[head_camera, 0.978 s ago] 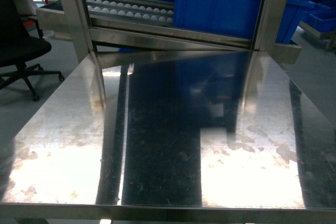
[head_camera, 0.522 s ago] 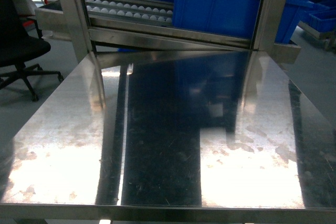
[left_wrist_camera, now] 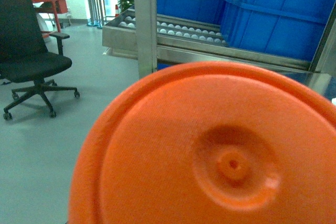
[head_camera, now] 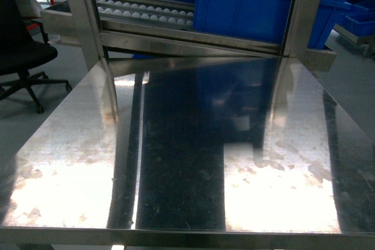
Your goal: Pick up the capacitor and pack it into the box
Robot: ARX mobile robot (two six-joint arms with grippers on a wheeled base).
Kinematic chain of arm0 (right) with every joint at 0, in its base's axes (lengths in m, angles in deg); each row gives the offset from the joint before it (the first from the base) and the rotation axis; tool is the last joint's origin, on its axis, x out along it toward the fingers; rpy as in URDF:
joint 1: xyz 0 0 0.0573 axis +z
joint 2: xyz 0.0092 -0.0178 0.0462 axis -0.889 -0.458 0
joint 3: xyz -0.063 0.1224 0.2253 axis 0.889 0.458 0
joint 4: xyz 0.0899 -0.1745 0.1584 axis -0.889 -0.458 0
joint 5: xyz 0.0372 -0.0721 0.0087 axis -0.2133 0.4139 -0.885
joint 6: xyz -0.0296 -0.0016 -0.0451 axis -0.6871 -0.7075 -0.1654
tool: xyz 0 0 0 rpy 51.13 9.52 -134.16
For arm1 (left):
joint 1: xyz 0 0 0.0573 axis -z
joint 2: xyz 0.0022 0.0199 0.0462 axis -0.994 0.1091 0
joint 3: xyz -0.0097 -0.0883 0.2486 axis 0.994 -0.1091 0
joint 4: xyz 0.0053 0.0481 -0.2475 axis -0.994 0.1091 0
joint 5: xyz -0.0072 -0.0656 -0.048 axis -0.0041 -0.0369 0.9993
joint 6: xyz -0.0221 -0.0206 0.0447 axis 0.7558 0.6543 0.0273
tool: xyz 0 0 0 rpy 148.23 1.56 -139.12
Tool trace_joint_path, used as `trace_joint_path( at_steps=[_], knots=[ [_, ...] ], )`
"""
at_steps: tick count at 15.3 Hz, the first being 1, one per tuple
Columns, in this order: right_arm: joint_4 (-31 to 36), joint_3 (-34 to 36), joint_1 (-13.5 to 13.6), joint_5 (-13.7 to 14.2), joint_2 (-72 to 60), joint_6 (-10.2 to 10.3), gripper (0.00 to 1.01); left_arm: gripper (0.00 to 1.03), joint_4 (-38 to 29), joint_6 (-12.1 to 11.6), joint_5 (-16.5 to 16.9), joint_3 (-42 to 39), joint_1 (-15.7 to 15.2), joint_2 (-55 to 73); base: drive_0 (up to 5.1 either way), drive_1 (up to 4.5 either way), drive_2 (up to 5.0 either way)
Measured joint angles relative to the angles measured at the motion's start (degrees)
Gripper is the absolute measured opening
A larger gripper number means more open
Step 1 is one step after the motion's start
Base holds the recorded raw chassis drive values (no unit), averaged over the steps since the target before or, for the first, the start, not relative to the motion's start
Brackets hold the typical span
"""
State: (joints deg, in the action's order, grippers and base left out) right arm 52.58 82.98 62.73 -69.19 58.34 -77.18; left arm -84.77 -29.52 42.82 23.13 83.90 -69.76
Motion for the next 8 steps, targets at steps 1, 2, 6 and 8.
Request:
trace_joint_path(
  at_steps=[1,2,6,8],
  knots=[
    [0.0,0.0,0.0,0.0,0.0,0.0,0.98,0.43,0.0,0.0,0.0,0.0,0.0,0.0,0.0,0.0,0.0],
    [0.0,0.0,0.0,0.0,0.0,0.0,0.98,0.43,0.0,0.0,0.0,0.0,0.0,0.0,0.0,0.0,0.0],
    [0.0,0.0,0.0,0.0,0.0,0.0,0.98,0.43,0.0,0.0,0.0,0.0,0.0,0.0,0.0,0.0,0.0],
    [0.0,0.0,0.0,0.0,0.0,0.0,0.98,0.43,0.0,0.0,0.0,0.0,0.0,0.0,0.0,0.0,0.0]
  ],
)
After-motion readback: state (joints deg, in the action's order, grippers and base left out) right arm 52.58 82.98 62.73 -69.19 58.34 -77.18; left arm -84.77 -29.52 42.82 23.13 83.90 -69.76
